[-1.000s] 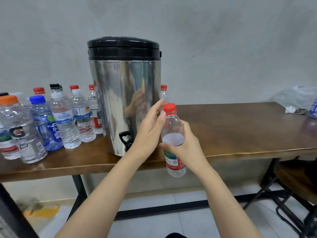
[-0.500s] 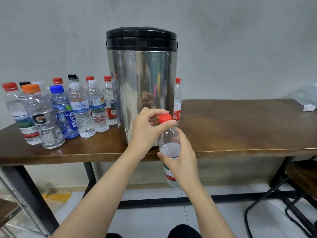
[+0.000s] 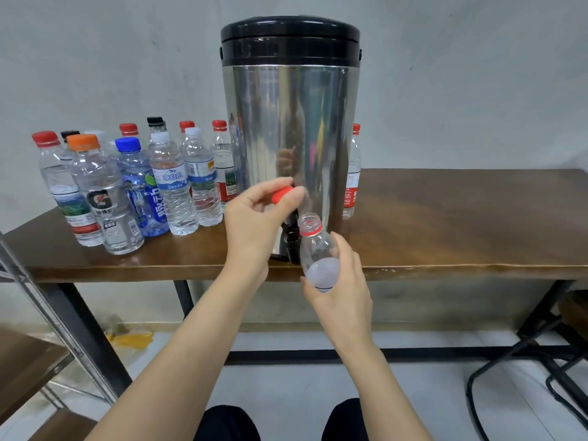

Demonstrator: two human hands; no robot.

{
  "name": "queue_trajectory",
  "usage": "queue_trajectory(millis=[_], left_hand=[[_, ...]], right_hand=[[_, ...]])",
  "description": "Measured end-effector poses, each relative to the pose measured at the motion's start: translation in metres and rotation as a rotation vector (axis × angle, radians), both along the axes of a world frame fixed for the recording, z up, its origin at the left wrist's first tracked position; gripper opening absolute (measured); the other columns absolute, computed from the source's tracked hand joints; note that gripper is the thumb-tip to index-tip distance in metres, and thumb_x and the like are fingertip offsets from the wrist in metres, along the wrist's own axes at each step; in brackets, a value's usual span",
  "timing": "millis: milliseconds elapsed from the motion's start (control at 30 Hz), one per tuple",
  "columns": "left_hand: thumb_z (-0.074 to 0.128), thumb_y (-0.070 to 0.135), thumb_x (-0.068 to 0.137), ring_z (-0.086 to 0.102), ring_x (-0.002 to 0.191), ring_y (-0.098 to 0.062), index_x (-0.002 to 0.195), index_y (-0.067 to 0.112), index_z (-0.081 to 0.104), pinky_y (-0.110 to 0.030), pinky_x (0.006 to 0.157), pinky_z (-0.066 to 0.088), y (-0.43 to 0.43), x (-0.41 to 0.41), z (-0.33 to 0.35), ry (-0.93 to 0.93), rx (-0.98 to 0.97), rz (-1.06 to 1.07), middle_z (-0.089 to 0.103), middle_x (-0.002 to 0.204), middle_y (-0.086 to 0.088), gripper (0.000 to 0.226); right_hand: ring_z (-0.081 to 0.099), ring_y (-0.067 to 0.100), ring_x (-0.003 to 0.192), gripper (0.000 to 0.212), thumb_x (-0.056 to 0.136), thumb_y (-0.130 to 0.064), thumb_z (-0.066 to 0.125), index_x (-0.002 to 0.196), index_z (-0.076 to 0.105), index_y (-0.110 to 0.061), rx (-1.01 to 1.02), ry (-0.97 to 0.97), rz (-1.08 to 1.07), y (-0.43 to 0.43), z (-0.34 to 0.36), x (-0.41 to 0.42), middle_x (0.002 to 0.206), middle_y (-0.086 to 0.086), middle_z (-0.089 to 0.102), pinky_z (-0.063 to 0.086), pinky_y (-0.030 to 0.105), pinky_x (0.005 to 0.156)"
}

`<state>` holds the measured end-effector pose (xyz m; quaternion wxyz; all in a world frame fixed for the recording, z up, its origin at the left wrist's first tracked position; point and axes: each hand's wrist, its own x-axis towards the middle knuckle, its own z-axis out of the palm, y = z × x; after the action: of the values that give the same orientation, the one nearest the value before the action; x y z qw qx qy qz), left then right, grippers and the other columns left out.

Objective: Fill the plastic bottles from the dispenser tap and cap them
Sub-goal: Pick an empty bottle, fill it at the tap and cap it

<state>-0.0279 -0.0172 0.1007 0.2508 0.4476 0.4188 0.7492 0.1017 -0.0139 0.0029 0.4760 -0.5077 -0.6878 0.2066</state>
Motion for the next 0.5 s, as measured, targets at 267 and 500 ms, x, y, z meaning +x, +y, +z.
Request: queue_trajectory(millis=[267, 500], left_hand=[[0.080, 0.012, 0.081, 0.067, 0.090, -0.013, 0.107, 0.012, 0.074, -0.035, 0.095, 0.054, 0.040, -0.088, -0.068, 0.274, -0.335, 0.335, 0.072, 0.096, 0.002, 0.027], [0.077, 0.019, 0.084, 0.061, 0.108, -0.027, 0.109, 0.012, 0.072, -0.040, 0.101, 0.046, 0.062, -0.119, -0.113, 0.694, -0.543, 0.393, 0.070, 0.114, -0.006, 0.026]], right_hand=[[0.054, 0.011, 0.116, 0.078, 0.075, -0.027, 0.080, 0.138, 0.036, -0.042, -0.184, 0.158, -0.072, -0.001, -0.042, 0.005, 0.131, -0.017, 0.052, 0.052, 0.034, 0.084], [0.054, 0.014, 0.116, 0.081, 0.077, -0.025, 0.082, 0.141, 0.034, -0.037, -0.309, 0.082, -0.030, -0.001, -0.069, -0.011, 0.133, -0.012, 0.049, 0.051, 0.031, 0.081]])
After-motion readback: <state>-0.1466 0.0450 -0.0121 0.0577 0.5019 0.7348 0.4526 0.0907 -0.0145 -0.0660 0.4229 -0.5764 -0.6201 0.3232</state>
